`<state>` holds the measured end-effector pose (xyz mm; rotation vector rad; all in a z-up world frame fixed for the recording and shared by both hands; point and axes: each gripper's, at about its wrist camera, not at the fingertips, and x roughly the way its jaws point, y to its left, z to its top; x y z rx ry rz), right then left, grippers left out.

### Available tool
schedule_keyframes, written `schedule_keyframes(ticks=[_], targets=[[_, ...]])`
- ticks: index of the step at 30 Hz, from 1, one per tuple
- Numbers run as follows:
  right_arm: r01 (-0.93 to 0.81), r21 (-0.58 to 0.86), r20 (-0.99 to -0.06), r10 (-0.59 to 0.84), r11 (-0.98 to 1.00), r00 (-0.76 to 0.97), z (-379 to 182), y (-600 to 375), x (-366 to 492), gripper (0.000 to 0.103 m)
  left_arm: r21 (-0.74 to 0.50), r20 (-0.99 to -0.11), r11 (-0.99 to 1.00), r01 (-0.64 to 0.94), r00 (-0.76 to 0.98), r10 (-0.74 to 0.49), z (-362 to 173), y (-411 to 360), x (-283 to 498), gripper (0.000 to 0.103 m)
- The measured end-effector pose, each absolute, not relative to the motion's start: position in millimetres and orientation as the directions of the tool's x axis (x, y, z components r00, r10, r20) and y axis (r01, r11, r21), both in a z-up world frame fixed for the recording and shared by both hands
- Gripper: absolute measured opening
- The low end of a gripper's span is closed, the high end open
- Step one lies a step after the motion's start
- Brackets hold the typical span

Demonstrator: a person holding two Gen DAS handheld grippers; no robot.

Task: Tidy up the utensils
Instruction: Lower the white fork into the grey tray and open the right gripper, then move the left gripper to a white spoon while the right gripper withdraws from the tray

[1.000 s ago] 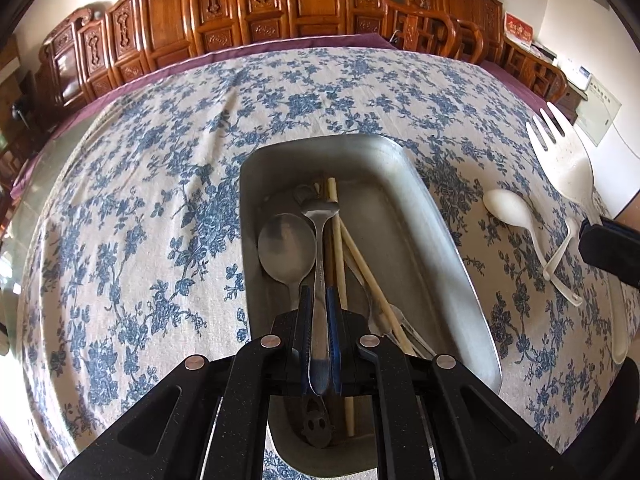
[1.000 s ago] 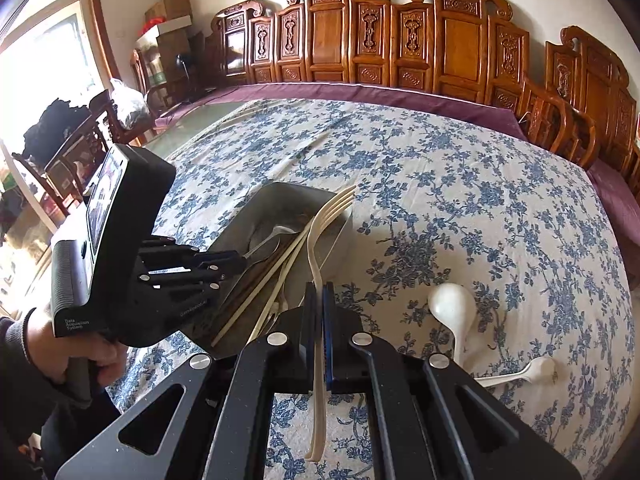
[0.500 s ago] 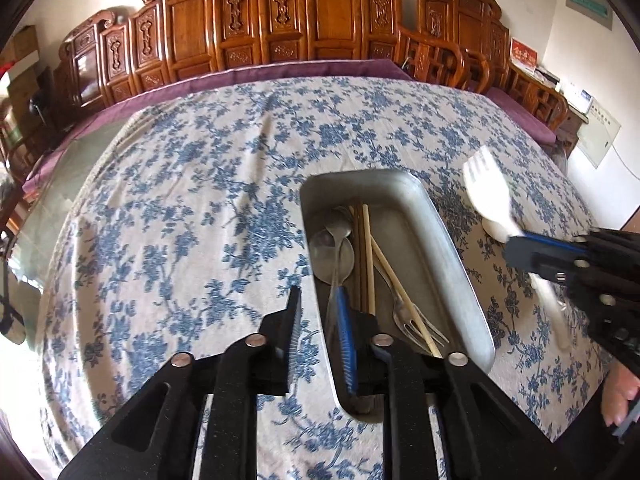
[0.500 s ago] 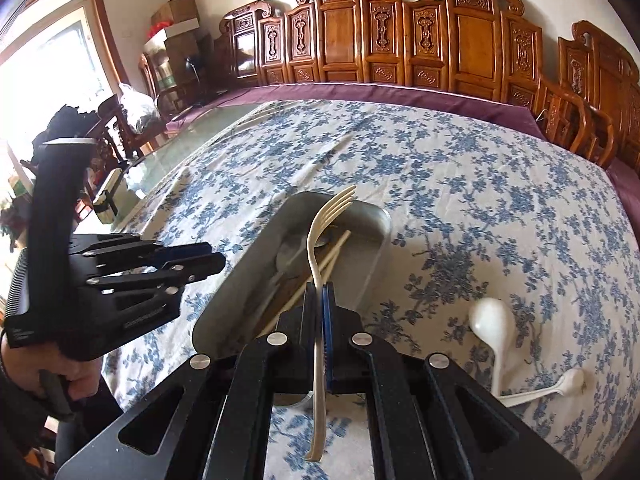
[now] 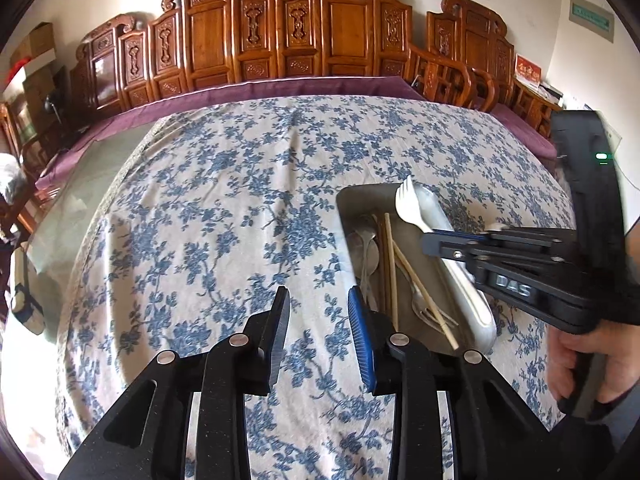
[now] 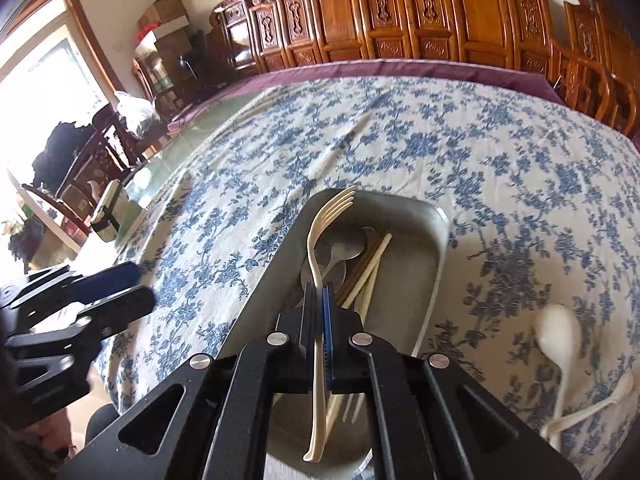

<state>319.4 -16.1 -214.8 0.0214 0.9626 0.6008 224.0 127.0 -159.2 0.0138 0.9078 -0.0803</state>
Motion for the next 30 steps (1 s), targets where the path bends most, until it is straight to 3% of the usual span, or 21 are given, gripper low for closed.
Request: schedule_keyframes(ticks=[12, 20, 22, 27, 30], targets=[[-0.421, 0.333, -0.8, 0.489, 0.844, 0.349, -251.5, 0.6, 327.3, 0.004, -0.02, -0.789, 0.998, 0.061, 0.612, -0.053, -157.8, 137.7, 218.0, 0.036], [-0.404, 0.279, -0.806, 0.441, 0.871, 0.395, -249.8, -3.0, 336.8, 0.008, -0.018, -0.79, 0.998, 0.056, 0.611, -0.049, -157.8, 136.4, 216.2, 0.037], [-0.415, 0.283, -0.794, 0.453, 0.865, 0.405, -245.2, -7.5, 334.5, 0.022, -0.02, -0.791, 0.998, 0.055, 0.609, -0.049, -158.1, 135.2, 215.8, 0.043], [-0.448, 0.246, -0.758, 0.458, 0.86, 0.463, -223.6, -32.3, 318.9, 0.023, -0.022, -0.793, 0.997, 0.07, 0.607, -0.06, -158.7, 123.2, 214.1, 0.048], [-0.457, 0.208, -0.736, 0.446, 0.865, 0.509, -208.5, -59.6, 303.5, 0.033, -0.03, -0.79, 0.996, 0.09, 0.608, -0.078, -158.7, 110.1, 213.8, 0.058]])
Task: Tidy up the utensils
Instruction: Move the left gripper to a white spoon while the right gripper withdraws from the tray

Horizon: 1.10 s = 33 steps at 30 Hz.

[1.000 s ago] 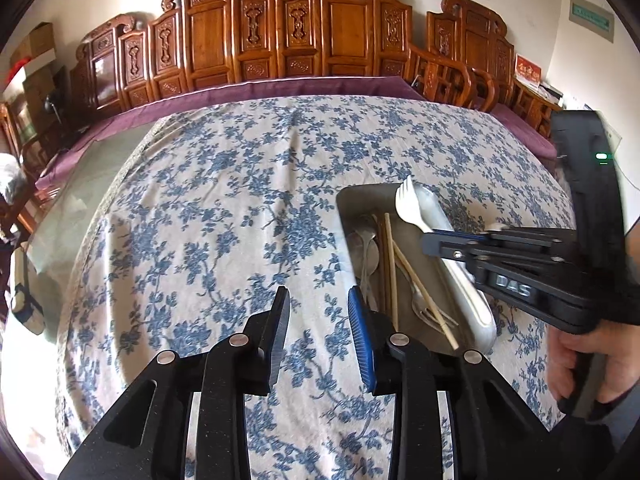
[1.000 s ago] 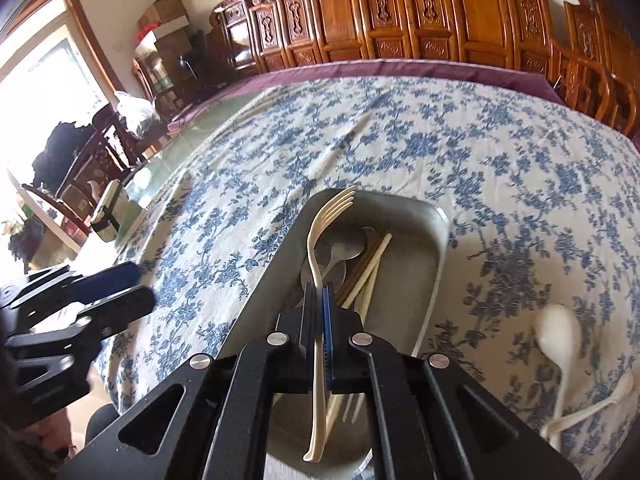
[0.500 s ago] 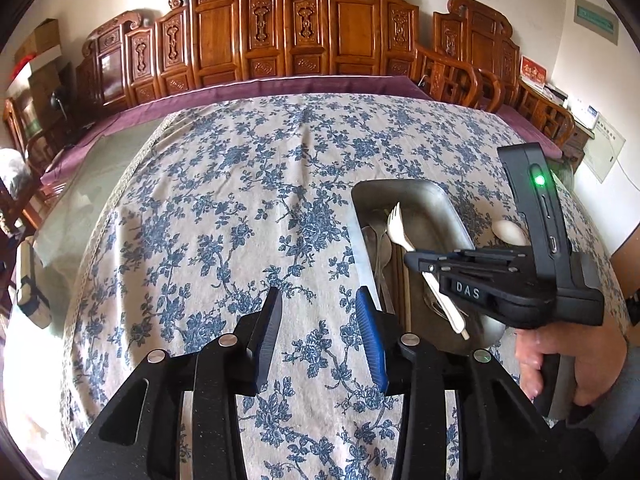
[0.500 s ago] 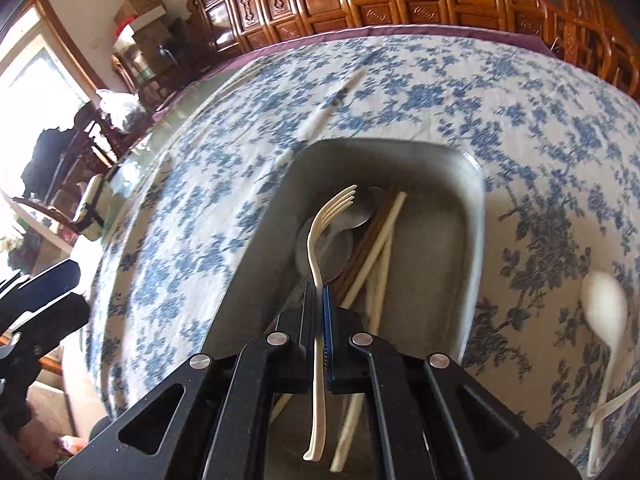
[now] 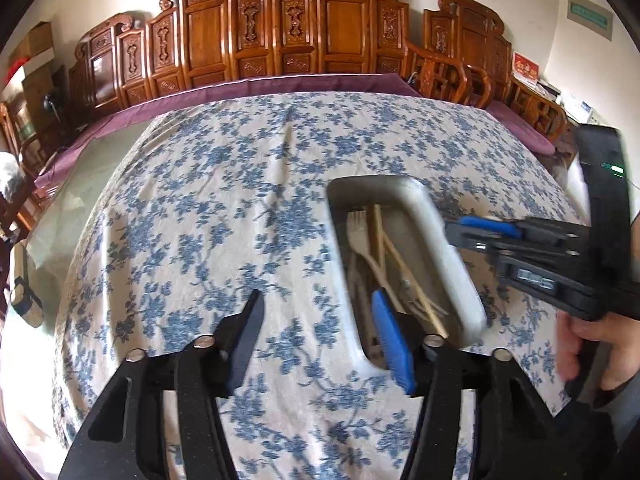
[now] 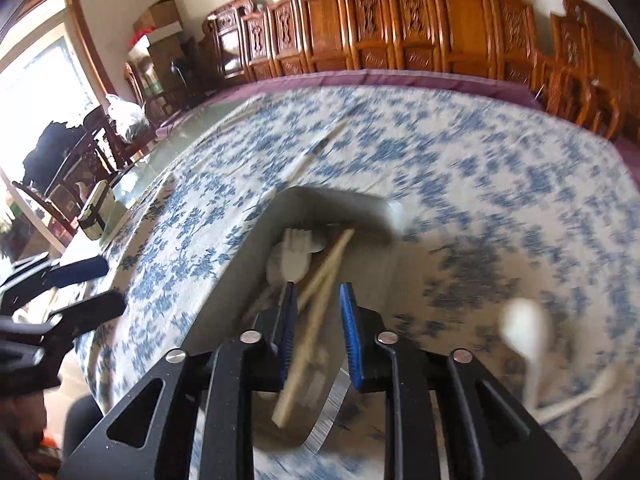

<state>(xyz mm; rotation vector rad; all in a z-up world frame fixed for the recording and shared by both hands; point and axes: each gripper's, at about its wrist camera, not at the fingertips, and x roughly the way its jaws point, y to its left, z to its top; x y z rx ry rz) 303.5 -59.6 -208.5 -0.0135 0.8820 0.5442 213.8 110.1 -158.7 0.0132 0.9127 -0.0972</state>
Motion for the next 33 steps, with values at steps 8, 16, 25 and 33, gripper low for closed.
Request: schedule_keyframes(ticks=[8, 16, 25, 33], targets=[[-0.396, 0.108, -0.724, 0.345, 0.912, 0.597, -191.6, -167.5, 263.2, 0.05, -0.054, -0.787, 0.983, 0.174, 0.598, -0.149, -160.9, 54.9, 218.6, 0.076], [-0.311, 0.072, -0.743, 0.259, 0.948, 0.617, -193.5, -256.0, 235.2, 0.057, -0.086, -0.798, 0.963, 0.255, 0.561, -0.219, -174.9, -9.4, 221.0, 0.077], [-0.245, 0.062, -0.747, 0.208, 0.968, 0.632, -191.0, -308.8, 204.5, 0.066, -0.097, -0.816, 0.936, 0.338, 0.512, -0.269, -193.0, -73.8, 232.7, 0.077], [-0.178, 0.083, -0.771, 0.177, 0.98, 0.612, -214.4, -357.8, 201.2, 0.066, -0.071, -0.833, 0.89, 0.451, 0.464, -0.301, -217.0, -147.7, 261.1, 0.065]])
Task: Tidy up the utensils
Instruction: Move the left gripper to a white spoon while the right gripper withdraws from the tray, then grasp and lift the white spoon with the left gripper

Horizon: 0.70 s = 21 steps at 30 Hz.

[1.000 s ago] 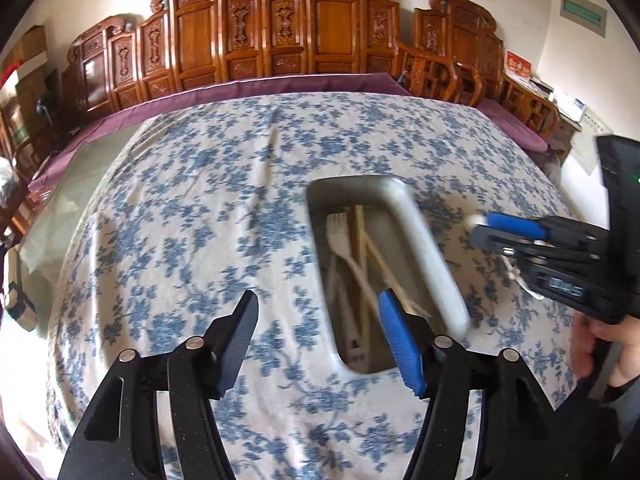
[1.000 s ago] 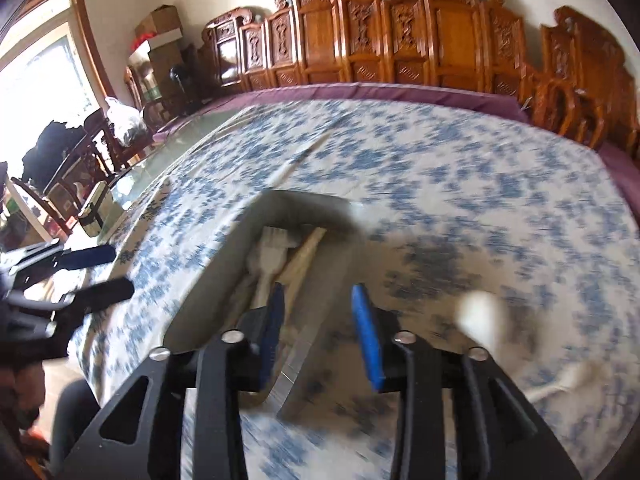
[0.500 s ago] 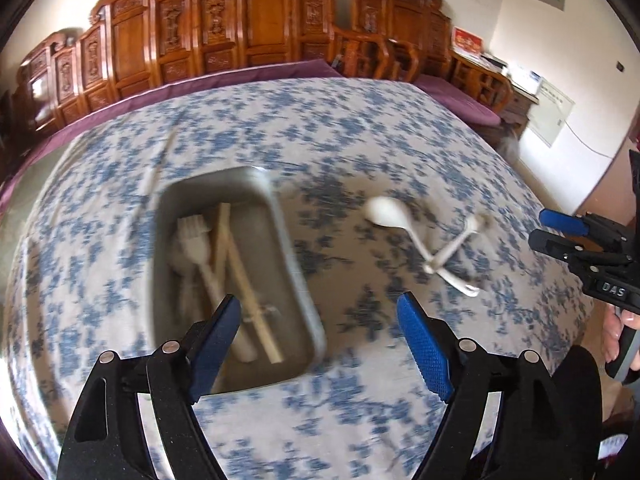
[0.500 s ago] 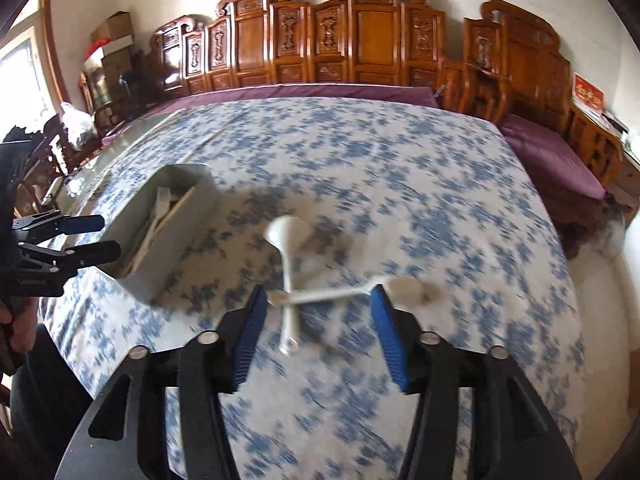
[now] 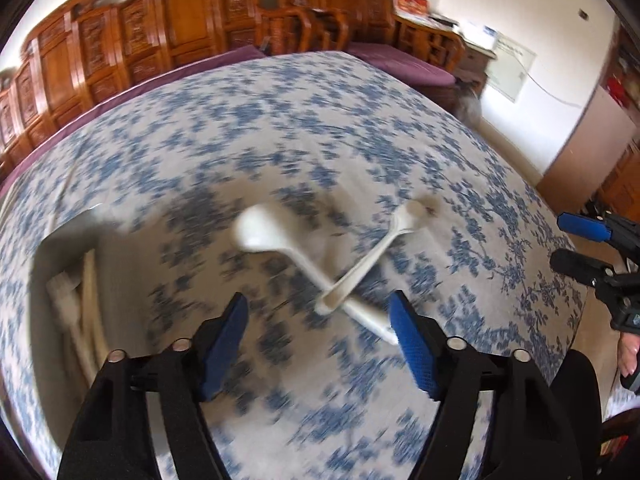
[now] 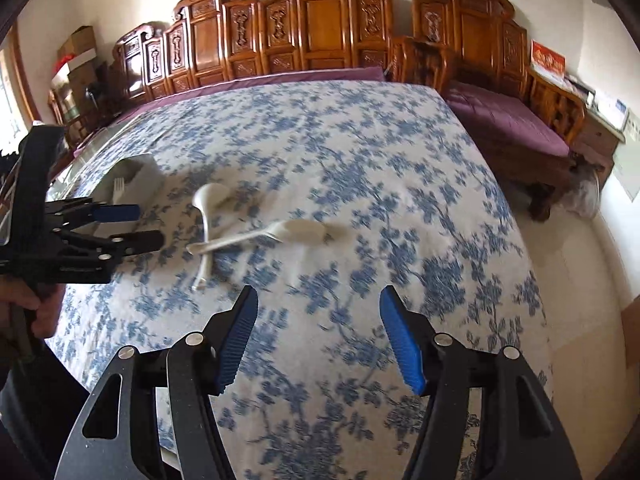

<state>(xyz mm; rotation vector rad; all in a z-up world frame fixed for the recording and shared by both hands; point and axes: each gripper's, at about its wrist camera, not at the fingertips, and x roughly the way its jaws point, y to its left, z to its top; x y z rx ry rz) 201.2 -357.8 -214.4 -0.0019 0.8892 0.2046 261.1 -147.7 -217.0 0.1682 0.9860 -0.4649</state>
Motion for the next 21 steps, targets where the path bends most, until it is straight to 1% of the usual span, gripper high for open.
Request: schedule_keyframes(ticks=[3, 6, 8, 9, 10, 12, 13, 14, 15, 18, 21], targets=[[-0.169, 0.107, -0.776, 0.189, 0.98, 0.601, -222.3, -366.8, 203.9, 0.066, -0.056, -0.844, 0.867, 0.494, 0.441, -0.306, -228.4, -177.2, 273.3, 0.055], [-0.169, 0.113, -0.775, 0.193, 0.979, 0.602, -222.7, -369.9, 203.2, 0.066, -0.038, -0.855, 0.846, 0.532, 0.42, -0.303, -239.7, -203.7, 284.5, 0.047], [-0.161, 0.128, -0.774, 0.201, 0.978, 0.6, -222.1, -371.4, 203.8, 0.066, -0.008, -0.869, 0.84, 0.543, 0.411, -0.275, -249.3, -217.6, 291.3, 0.041], [-0.163, 0.133, -0.773, 0.205, 0.978, 0.601, -221.7, -371.7, 203.7, 0.066, 0.008, -0.878, 0.837, 0.547, 0.404, -0.256, -254.8, -223.9, 295.1, 0.034], [-0.165, 0.135, -0.771, 0.208, 0.977, 0.602, -221.4, -371.1, 203.6, 0.066, 0.026, -0.883, 0.831, 0.556, 0.402, -0.241, -259.4, -229.6, 297.7, 0.029], [-0.181, 0.124, -0.77, 0.209, 0.976, 0.603, -222.1, -368.1, 202.6, 0.066, 0.058, -0.876, 0.82, 0.57, 0.422, -0.232, -261.9, -236.7, 299.8, 0.028], [-0.187, 0.11, -0.771, 0.203, 0.976, 0.604, -222.5, -366.0, 202.6, 0.066, 0.06, -0.877, 0.82, 0.57, 0.422, -0.229, -261.4, -238.4, 302.0, 0.019], [-0.19, 0.103, -0.77, 0.199, 0.976, 0.606, -222.5, -364.6, 202.2, 0.066, 0.042, -0.883, 0.825, 0.564, 0.407, -0.233, -260.4, -237.5, 304.0, 0.014], [-0.194, 0.1, -0.769, 0.199, 0.976, 0.608, -222.1, -363.3, 202.2, 0.066, 0.031, -0.885, 0.826, 0.562, 0.4, -0.239, -259.1, -237.4, 304.6, 0.003], [-0.203, 0.096, -0.767, 0.203, 0.974, 0.609, -221.3, -358.6, 201.6, 0.066, 0.033, -0.874, 0.824, 0.566, 0.415, -0.25, -247.9, -232.7, 299.5, 0.003], [-0.192, 0.105, -0.767, 0.203, 0.976, 0.609, -221.3, -356.3, 203.6, 0.066, -0.005, -0.851, 0.827, 0.562, 0.432, -0.299, -229.7, -220.6, 293.0, 0.003]])
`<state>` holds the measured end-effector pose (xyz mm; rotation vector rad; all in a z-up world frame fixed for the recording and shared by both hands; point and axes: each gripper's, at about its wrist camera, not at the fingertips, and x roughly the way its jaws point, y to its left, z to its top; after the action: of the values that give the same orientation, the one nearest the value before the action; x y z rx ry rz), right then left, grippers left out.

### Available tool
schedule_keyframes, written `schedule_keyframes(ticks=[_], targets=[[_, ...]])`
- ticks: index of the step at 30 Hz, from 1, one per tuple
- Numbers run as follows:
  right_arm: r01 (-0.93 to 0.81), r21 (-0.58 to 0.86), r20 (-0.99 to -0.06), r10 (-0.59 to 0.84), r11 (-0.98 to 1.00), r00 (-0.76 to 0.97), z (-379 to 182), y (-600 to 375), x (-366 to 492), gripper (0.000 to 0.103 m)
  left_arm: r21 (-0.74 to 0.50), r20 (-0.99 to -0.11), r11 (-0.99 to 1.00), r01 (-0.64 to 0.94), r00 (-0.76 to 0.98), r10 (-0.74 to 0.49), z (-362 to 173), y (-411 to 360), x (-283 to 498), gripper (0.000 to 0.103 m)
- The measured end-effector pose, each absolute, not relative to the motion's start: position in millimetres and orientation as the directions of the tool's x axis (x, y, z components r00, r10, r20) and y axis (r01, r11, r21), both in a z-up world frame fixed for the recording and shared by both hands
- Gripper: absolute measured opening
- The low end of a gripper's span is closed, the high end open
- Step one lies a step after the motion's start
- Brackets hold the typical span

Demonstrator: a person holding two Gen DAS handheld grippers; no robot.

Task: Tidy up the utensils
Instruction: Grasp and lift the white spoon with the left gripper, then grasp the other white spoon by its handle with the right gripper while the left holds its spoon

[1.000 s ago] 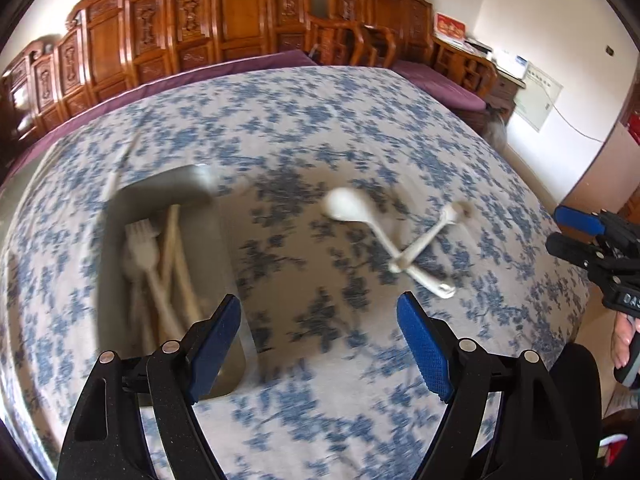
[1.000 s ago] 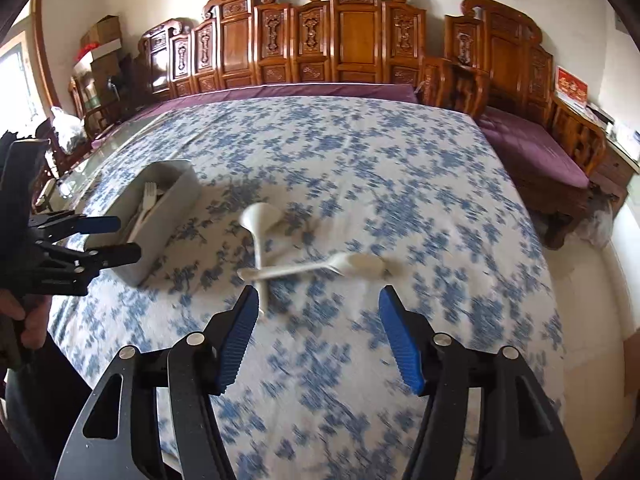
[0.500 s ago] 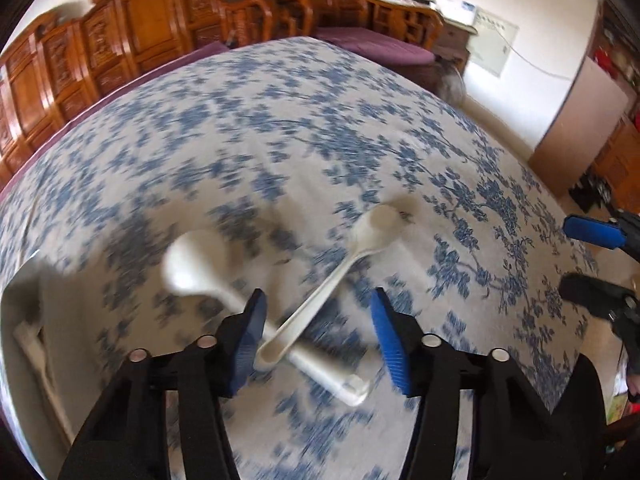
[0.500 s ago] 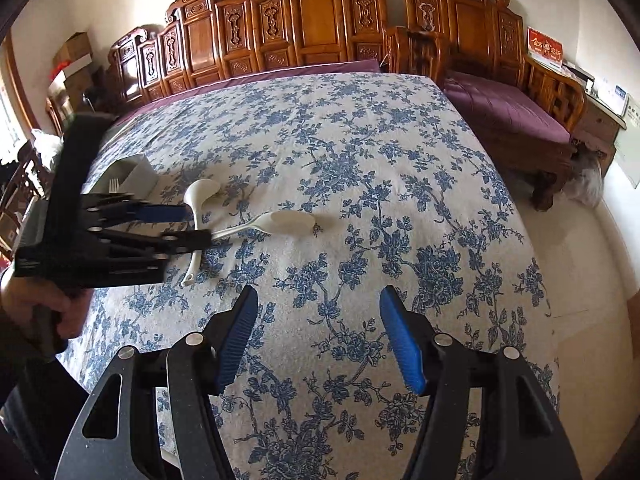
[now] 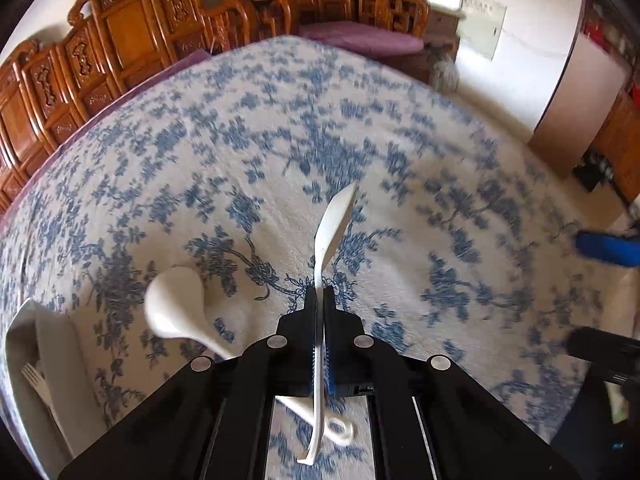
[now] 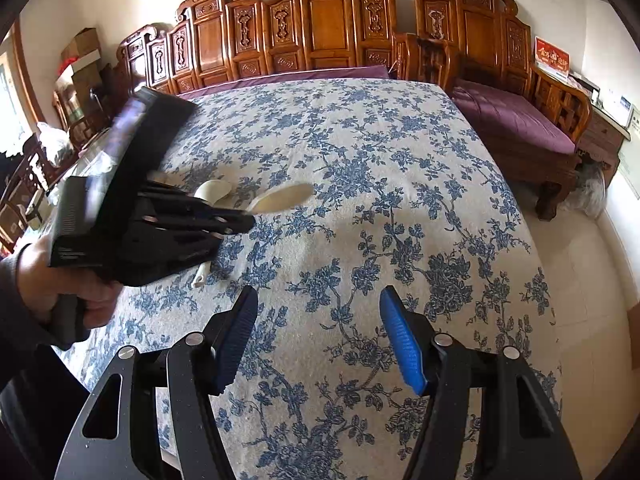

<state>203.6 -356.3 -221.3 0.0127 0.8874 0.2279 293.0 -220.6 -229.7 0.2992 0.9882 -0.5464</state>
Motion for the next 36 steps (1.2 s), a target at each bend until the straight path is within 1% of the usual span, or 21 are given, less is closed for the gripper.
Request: schedule_keyframes(ticks=[8, 13, 20, 23, 33, 35, 36], targets=[[-0.2, 0.086, -0.781, 0.19, 0.976, 0.595, -228.2, -337.4, 222.5, 0.066, -0.051, -0.8, 0.842, 0.537, 0.483, -0.357, -194.3, -170.6, 273.2, 0.003], [-0.229, 0.105, -0.779, 0.223, 0.968, 0.586, -234.9, -311.7, 245.8, 0.066, -0.059, -0.78, 0.857, 0.512, 0.512, -0.36, -183.6, -134.6, 268.7, 0.003], [-0.29, 0.094, -0.795, 0.247, 0.953, 0.554, -253.3, -268.6, 275.6, 0.065, -0.088, -0.765, 0.877, 0.472, 0.532, -0.363, -185.5, -95.1, 264.1, 0.003], [-0.316, 0.094, -0.801, 0.26, 0.944, 0.539, -260.5, -249.3, 287.9, 0.062, -0.079, -0.759, 0.88, 0.469, 0.545, -0.358, -181.4, -88.8, 264.1, 0.003], [-0.377, 0.061, -0.828, 0.257, 0.924, 0.498, -276.8, -204.9, 322.2, 0.057, -0.114, -0.723, 0.882, 0.457, 0.571, -0.389, -160.8, -76.3, 261.4, 0.003], [-0.379, 0.057, -0.833, 0.254, 0.924, 0.493, -279.6, -199.6, 328.0, 0.054, -0.119, -0.719, 0.884, 0.451, 0.575, -0.39, -158.1, -73.7, 261.7, 0.003], [-0.378, 0.058, -0.835, 0.252, 0.924, 0.488, -281.1, -199.1, 330.1, 0.047, -0.12, -0.718, 0.885, 0.449, 0.577, -0.39, -157.4, -72.7, 261.9, 0.003]])
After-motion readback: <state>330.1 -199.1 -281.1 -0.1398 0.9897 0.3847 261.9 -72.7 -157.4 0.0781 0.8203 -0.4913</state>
